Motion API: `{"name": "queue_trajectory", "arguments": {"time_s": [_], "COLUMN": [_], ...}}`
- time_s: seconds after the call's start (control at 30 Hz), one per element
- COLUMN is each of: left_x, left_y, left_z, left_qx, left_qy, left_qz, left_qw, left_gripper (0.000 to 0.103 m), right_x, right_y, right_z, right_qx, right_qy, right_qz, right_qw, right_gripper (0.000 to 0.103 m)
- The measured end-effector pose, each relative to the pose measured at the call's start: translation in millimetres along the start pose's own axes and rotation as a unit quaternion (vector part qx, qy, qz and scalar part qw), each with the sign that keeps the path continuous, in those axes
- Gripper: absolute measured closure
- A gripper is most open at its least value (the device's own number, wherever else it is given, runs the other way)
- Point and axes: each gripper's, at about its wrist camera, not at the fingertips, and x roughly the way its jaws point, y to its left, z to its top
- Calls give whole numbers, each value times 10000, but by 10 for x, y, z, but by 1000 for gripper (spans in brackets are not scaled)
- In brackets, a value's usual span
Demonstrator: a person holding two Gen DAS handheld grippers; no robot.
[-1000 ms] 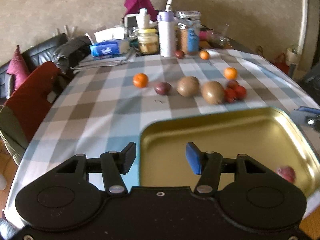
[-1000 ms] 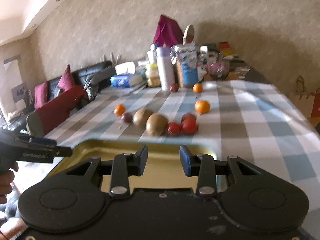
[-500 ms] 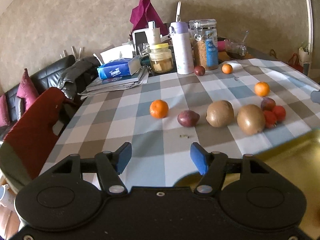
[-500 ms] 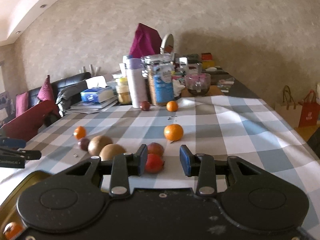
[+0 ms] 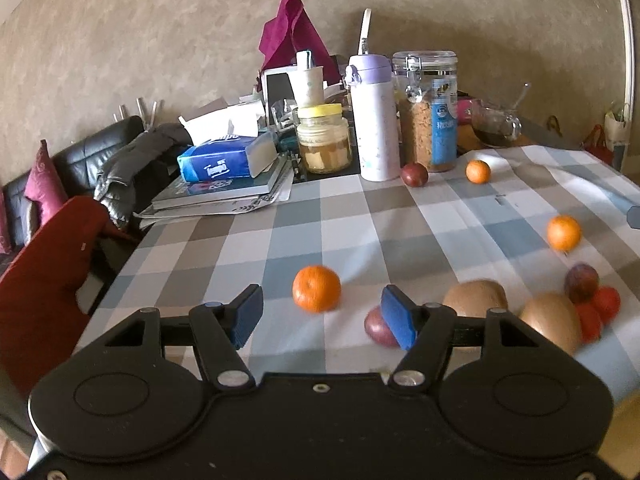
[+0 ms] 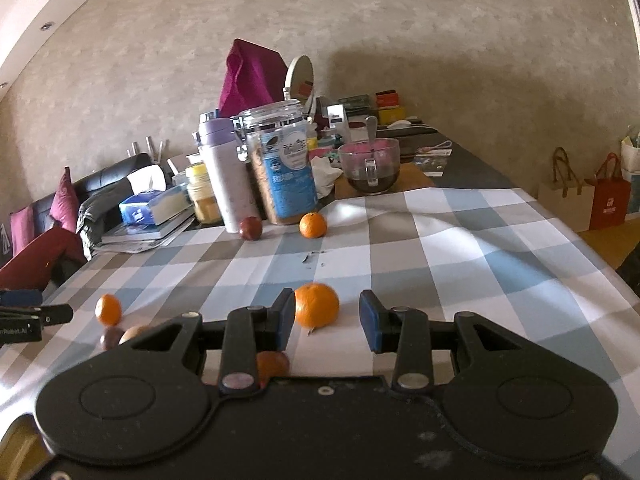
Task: Organize fruits
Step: 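Move both open grippers back toward the remaining mandarins, then close the right gripper on one mandarin while the left gripper grasps another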
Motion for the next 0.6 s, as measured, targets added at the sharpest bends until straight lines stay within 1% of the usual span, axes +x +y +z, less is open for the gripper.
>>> {"name": "queue_trajectory", "arguments": {"time_s": [0.17,0.33,0.6], "left_x": [249,435,565], "left_y": [-37,-18,-20], "left_z": [70,133,117], "left_qx": [118,86,257], "left_qy": [-75,-105,-231], "left_qz": [52,-90,-78], "left_qw": [9999,9999,9994], "left_gripper": [34,34,34], "right_x": [204,396,596], "right_y": [-17,12,-4], "right_z": [99,195,237], "right_qx": [81,-79,-4], "right_qy": [19,-40,-37], "right_qz": [-58,-191,-233], "right_qw": [9999,9998,9997], "right_gripper": [64,64,64]}}
